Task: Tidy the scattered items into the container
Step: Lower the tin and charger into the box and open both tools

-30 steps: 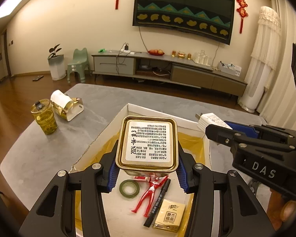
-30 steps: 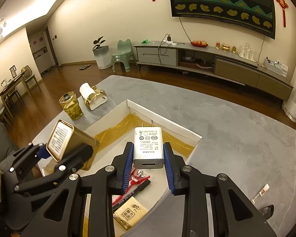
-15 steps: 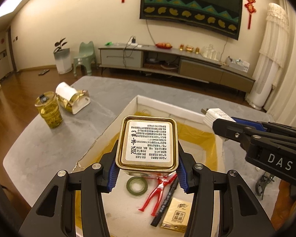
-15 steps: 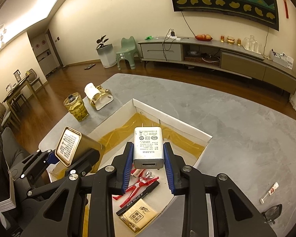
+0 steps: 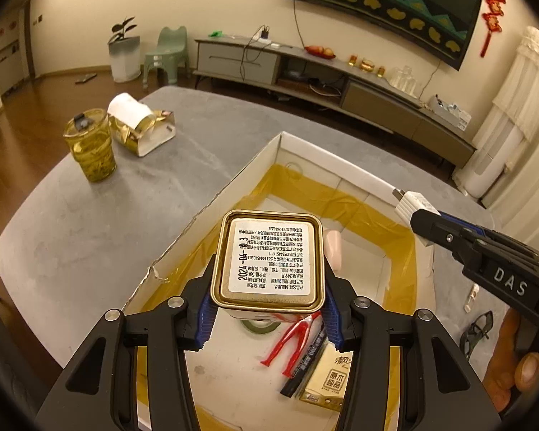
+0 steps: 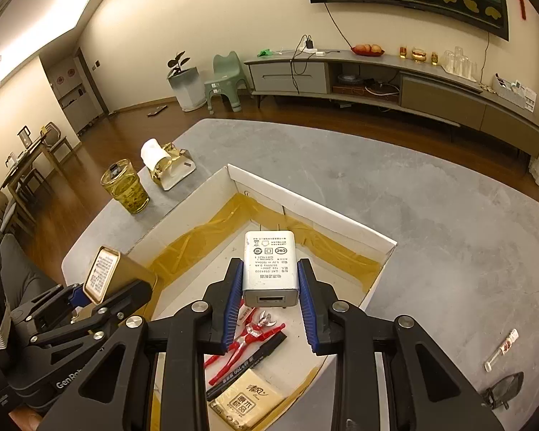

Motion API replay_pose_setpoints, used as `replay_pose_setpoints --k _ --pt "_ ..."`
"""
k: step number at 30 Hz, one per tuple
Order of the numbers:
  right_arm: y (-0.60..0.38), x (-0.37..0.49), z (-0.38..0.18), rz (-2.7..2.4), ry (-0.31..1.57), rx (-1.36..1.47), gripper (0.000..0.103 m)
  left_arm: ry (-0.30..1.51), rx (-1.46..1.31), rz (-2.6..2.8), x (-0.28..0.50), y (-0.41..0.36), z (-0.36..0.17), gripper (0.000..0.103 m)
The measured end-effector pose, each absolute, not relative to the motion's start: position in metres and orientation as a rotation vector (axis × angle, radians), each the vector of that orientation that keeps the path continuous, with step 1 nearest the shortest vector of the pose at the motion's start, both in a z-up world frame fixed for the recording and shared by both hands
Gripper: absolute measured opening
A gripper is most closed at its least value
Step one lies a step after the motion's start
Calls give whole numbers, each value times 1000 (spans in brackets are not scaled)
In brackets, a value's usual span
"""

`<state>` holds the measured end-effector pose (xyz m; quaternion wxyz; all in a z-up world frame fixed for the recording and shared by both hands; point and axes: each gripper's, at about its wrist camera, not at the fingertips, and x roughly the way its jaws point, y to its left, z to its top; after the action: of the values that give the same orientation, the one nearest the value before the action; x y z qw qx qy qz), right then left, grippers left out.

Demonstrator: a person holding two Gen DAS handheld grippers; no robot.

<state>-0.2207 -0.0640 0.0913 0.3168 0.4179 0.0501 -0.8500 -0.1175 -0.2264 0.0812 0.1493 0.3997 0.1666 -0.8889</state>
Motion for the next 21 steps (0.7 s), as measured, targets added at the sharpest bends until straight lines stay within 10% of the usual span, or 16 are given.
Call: replay_pose_setpoints --k 21 --pt "-89 -246 69 -2223 253 1158 32 480 1241 -2526 -125 -234 67 51"
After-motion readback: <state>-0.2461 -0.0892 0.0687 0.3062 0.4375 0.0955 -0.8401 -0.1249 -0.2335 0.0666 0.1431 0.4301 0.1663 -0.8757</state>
